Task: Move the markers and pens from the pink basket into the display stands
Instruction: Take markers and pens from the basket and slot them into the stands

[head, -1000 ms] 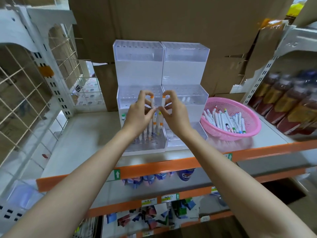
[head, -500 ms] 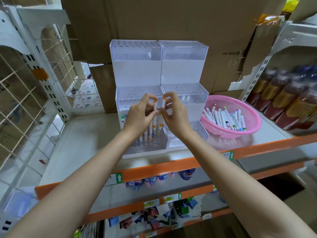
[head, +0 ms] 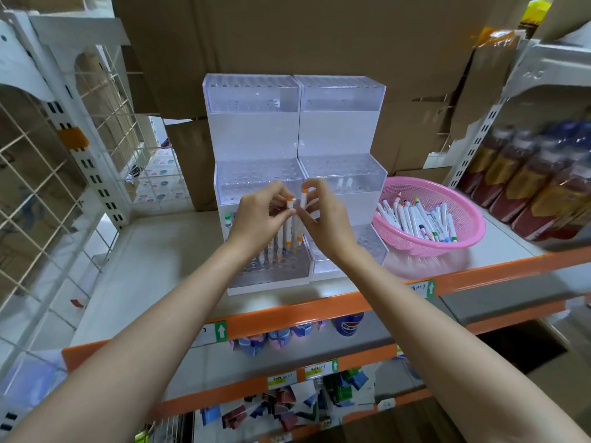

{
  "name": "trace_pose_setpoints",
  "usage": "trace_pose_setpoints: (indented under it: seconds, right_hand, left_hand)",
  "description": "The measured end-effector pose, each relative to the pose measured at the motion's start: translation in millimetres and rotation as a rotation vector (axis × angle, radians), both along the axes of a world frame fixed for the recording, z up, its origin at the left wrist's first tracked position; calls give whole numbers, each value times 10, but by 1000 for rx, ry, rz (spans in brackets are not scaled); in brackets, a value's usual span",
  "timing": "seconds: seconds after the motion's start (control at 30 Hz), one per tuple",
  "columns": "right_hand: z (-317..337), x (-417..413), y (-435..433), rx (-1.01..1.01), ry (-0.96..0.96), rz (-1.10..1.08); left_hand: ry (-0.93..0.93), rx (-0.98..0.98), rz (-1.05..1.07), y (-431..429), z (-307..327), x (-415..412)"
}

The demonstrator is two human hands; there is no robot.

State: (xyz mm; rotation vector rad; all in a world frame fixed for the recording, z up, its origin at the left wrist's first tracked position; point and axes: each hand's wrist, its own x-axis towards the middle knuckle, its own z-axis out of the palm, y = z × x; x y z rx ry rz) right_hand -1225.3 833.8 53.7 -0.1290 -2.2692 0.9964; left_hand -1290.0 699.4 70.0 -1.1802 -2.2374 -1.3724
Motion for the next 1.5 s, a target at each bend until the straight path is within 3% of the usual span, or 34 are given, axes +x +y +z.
trace_pose_setpoints:
  seconds: [0.3,0.43,1.0,1.5]
  right_hand:
    - [29,15,-11,23,-39,3]
    - [19,30,-9,23,-52,12]
    - [-11,84,-15,34,-28,30]
    - [-23,91,-22,127,-78,-2]
  left_hand:
    - [47,-87,0,-46,34,-64]
    - [91,-211,-25,-69,-61,-80]
    - [289,-281,11,-81,-154,-92]
    - [416,-364,200,-286,-264,12]
